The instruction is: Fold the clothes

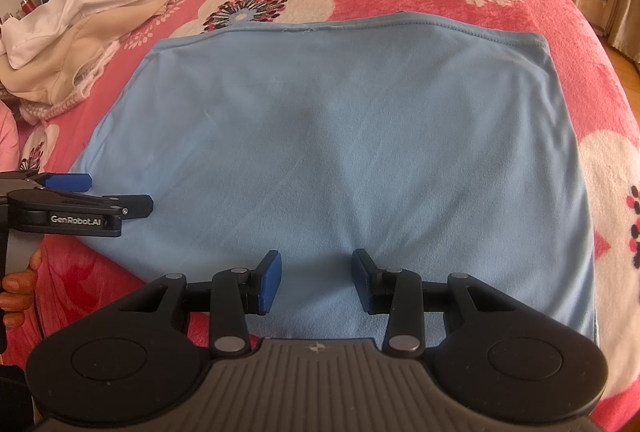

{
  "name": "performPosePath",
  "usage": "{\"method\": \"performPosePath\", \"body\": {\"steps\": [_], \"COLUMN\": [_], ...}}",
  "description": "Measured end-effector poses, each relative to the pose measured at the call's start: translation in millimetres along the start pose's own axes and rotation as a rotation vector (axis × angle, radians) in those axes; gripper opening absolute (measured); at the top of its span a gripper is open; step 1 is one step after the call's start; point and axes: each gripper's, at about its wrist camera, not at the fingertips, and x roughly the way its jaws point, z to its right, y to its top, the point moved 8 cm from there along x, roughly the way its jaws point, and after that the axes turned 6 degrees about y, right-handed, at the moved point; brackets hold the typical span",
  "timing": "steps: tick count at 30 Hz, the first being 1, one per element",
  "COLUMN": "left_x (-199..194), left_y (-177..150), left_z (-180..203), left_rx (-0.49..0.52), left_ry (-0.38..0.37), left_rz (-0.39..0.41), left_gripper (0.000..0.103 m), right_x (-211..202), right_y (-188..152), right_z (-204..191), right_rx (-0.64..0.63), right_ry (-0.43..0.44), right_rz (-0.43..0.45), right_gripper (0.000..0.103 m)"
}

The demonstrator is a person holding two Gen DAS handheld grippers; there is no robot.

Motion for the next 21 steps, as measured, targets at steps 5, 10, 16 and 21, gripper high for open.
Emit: {"method": "performPosePath", "body": {"steps": [5,10,16,21], "left_x": [-6.4,-3.2,-0.4,-0.1], "left_y": [4.3,1.1,-2.4,-2.6], "left_z": [8.5,11.7,9.8,7.8], "left_rx": [0.044,0.057,0.038,0.026], "left_ry": [-0.007,-0.015,-0.015,-0.012], "left_rz": [0.050,0.039,0.016,0.010], "left_gripper": [0.103,0.103,0.103,0.103], "right_x": [0.1,0.1,0.2,-9.9], "right_y": [0.2,-0.1,-0.5,4.8], "right_z": [-0.1,0.1,0.5,2.4], "right_rx": [-0.003,-0.002,-0.002,0.034], "right_ry": [0.001,0.002,0.004,0.017], "right_rz": [-0.002,-0.002,-0.001,0.068], "right_gripper": [0.042,0.042,0.042,0.042]}}
